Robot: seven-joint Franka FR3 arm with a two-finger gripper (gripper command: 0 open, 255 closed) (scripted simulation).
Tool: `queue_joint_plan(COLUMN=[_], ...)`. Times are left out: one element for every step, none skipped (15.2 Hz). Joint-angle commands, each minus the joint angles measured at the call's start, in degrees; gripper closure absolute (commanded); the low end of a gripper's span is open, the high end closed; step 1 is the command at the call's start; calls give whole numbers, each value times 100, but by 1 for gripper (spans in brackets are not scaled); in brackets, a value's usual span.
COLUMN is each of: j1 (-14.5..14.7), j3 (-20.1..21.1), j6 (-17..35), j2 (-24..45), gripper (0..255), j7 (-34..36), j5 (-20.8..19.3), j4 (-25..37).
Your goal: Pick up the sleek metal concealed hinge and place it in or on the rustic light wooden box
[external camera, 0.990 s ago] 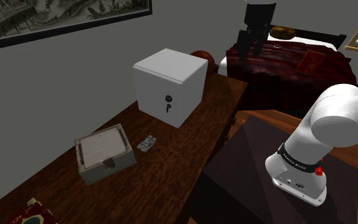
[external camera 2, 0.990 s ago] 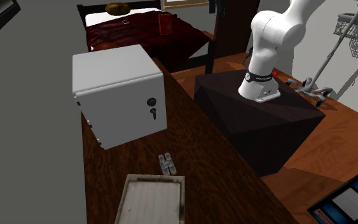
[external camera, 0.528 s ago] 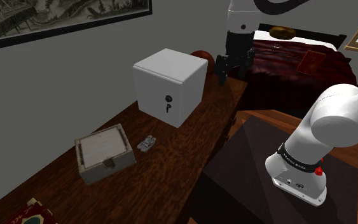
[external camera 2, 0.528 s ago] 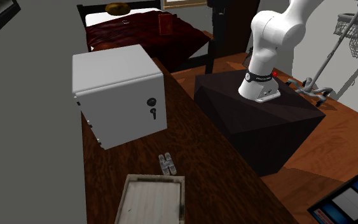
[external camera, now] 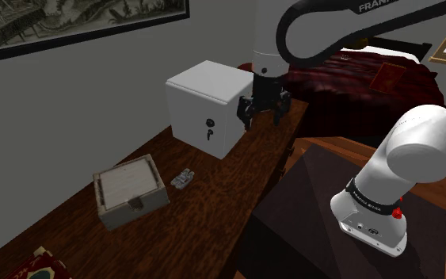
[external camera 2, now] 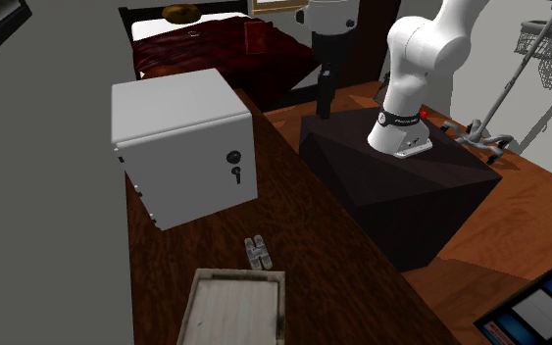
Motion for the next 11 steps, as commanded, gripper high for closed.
queue_joint_plan(j1=[-31, -69, -112, -158, -210, -266, -326, -385, -440, -487, -519], j3=[298, 429, 559, 683, 806, 925, 1040, 1145, 1238, 1315, 1368], j6=[422, 625, 828, 1029, 1228, 1423, 1613, 1797, 1973, 2140, 2294], j2=[370, 578, 796, 1025, 1263, 1510, 1766, 2031, 2305, 2586, 2873], gripper=[0, 0, 0, 0, 0, 0, 0, 0, 0, 0, 0], j7=[515, 749, 988, 1236, 1493, 1760, 2039, 2333, 2642, 2968, 3309], j5=[96, 105, 96, 67, 17, -57, -157, -286, -446, -636, -856], j4=[22, 54, 95, 146, 206, 275, 354, 441, 536, 641, 755])
